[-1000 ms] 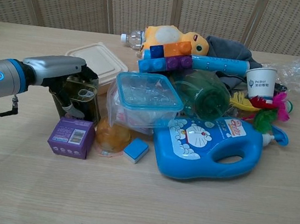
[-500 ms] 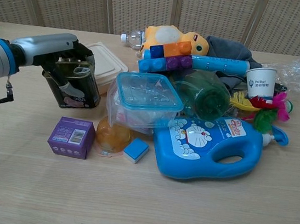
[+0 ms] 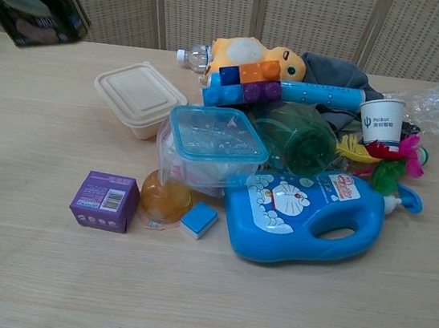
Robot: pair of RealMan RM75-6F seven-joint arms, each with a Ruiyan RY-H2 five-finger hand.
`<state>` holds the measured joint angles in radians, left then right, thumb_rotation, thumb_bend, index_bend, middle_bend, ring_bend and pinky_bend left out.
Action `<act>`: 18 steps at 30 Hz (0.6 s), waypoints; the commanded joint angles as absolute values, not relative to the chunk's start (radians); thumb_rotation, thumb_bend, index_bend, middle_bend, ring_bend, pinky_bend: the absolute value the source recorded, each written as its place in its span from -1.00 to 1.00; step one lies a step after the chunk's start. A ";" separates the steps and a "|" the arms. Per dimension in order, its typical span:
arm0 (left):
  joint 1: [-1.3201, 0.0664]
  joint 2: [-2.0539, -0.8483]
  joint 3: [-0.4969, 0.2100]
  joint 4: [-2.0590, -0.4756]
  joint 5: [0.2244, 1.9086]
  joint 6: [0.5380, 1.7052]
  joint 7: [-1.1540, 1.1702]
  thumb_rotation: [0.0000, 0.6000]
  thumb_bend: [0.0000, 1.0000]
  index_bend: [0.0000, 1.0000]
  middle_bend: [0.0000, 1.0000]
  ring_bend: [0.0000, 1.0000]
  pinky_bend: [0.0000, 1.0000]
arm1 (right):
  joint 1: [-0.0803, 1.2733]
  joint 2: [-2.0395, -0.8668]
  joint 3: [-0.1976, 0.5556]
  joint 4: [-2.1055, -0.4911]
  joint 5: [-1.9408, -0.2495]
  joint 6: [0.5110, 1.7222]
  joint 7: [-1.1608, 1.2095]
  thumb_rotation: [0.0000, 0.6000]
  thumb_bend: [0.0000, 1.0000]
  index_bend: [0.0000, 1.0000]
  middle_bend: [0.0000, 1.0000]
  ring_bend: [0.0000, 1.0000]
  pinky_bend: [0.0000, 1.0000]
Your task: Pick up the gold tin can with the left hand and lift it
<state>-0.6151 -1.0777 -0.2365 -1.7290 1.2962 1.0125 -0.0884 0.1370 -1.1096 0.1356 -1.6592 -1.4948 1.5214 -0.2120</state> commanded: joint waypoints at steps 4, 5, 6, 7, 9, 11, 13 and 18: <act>-0.550 -0.880 -0.301 -1.886 1.311 1.112 -0.137 1.00 -0.19 0.47 0.52 0.57 0.31 | 0.151 -1.120 0.139 -1.659 -1.502 1.511 -0.215 0.65 -0.18 -0.98 -1.00 -1.00 -1.00; -0.551 -0.869 -0.311 -1.890 1.305 1.118 -0.139 1.00 -0.19 0.47 0.52 0.57 0.31 | 0.152 -1.120 0.139 -1.659 -1.504 1.512 -0.216 0.64 -0.18 -0.98 -1.00 -1.00 -1.00; -0.554 -0.863 -0.319 -1.892 1.298 1.120 -0.143 1.00 -0.19 0.47 0.52 0.57 0.31 | 0.152 -1.120 0.139 -1.660 -1.505 1.513 -0.216 0.64 -0.18 -0.98 -1.00 -1.00 -1.00; -0.558 -0.858 -0.325 -1.896 1.290 1.118 -0.145 1.00 -0.19 0.47 0.52 0.57 0.30 | 0.151 -1.120 0.138 -1.661 -1.505 1.513 -0.215 0.64 -0.18 -0.98 -1.00 -1.00 -1.00; -0.570 -0.847 -0.338 -1.901 1.273 1.108 -0.145 1.00 -0.19 0.47 0.52 0.57 0.30 | 0.150 -1.118 0.137 -1.660 -1.506 1.516 -0.211 0.64 -0.18 -0.98 -1.00 -1.00 -1.00; -0.583 -0.838 -0.348 -1.904 1.257 1.095 -0.141 1.00 -0.19 0.47 0.52 0.57 0.30 | 0.147 -1.118 0.137 -1.657 -1.506 1.520 -0.205 0.64 -0.19 -0.98 -1.00 -1.00 -1.00; -0.594 -0.833 -0.360 -1.902 1.240 1.089 -0.136 1.00 -0.19 0.47 0.52 0.57 0.30 | 0.144 -1.118 0.136 -1.655 -1.506 1.524 -0.199 0.65 -0.18 -0.98 -1.00 -1.00 -1.00; -0.629 -0.829 -0.390 -1.901 1.196 1.065 -0.140 1.00 -0.20 0.47 0.52 0.57 0.30 | 0.135 -1.114 0.132 -1.648 -1.507 1.534 -0.187 0.65 -0.18 -0.98 -1.00 -1.00 -1.00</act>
